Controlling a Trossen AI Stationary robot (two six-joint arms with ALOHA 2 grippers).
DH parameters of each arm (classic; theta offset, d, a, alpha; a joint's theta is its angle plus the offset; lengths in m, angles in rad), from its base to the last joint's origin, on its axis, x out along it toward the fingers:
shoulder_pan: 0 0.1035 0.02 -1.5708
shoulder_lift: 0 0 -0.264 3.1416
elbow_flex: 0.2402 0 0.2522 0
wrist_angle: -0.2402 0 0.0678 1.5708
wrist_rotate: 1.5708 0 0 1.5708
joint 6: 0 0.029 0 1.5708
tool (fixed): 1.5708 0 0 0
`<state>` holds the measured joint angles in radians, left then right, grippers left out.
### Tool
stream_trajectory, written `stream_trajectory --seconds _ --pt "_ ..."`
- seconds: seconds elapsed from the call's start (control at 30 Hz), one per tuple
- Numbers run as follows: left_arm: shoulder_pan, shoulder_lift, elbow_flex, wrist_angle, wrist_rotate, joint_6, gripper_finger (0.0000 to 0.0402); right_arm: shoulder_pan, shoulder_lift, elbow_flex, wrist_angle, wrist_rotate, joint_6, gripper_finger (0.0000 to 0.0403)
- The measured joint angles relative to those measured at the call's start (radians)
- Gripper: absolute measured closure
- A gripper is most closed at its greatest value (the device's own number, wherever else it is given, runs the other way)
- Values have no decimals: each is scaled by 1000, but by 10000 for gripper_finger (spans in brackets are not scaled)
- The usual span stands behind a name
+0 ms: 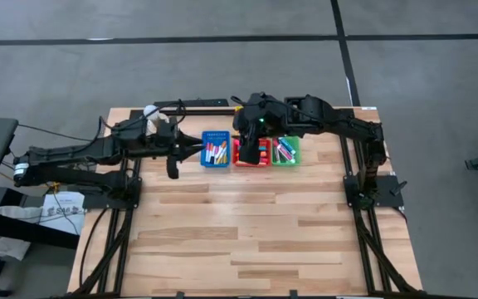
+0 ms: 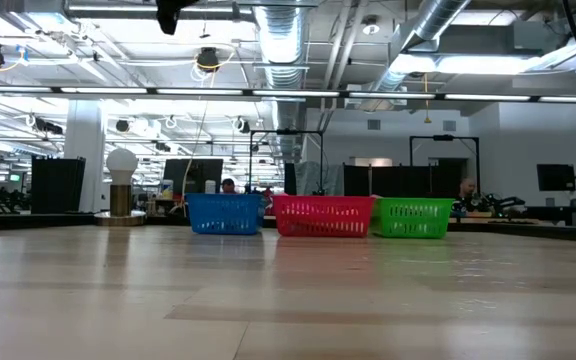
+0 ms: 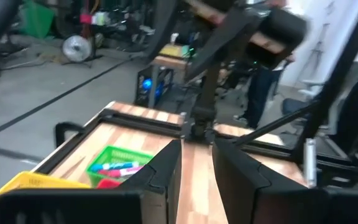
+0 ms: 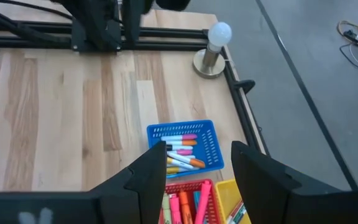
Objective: Pick & Place Markers
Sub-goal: Return to Home Position
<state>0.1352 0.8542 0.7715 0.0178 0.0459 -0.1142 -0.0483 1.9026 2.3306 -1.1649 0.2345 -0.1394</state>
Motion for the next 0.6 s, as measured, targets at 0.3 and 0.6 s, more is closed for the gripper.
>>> stream_trajectory --seconds 0.3,0.6 --pt "-7 -113 0 1 45 -82 312 -7 0 0 7 0 69 234" --pt "-86 -222 0 8 39 -35 312 24 1 0 324 -411 162 234"
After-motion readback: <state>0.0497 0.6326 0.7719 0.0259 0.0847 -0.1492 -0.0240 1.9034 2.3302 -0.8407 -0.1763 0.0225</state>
